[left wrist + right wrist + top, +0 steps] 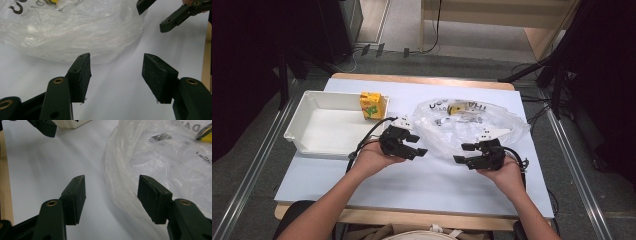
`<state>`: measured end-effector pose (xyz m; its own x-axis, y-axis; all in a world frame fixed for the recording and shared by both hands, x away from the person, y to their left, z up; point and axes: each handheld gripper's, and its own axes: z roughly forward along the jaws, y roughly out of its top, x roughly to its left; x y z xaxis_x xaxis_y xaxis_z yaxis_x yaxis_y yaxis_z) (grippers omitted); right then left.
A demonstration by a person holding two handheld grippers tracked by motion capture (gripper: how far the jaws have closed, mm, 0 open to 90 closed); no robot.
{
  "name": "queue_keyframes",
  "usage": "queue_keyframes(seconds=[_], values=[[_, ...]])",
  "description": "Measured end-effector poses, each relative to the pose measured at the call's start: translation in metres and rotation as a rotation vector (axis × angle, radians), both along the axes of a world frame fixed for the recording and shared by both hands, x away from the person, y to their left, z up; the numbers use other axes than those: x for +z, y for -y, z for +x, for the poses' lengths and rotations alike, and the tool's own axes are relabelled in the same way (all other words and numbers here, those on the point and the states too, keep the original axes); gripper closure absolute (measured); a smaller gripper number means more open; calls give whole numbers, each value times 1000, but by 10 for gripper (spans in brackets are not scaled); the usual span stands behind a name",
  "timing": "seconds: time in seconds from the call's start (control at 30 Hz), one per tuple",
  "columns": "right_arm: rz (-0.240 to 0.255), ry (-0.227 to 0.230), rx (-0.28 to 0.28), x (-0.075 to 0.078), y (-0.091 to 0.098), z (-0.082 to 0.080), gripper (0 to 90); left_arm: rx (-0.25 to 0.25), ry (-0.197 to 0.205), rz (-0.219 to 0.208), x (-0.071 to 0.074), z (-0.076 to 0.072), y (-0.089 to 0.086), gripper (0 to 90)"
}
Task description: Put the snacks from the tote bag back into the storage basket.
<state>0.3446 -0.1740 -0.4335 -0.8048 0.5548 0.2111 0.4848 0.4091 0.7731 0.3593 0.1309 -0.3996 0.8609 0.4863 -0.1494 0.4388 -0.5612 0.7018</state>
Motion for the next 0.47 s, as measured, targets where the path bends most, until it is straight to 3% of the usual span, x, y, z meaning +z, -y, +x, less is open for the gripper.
queue_keyframes(seconds=[0.23, 0.47], values=[[-3, 4, 3, 0, 0, 0, 411, -12, -11, 4, -4, -1, 3, 403], [-9, 6, 23, -1, -1, 0, 411, -62, -4, 29, -9, -2, 3, 405]])
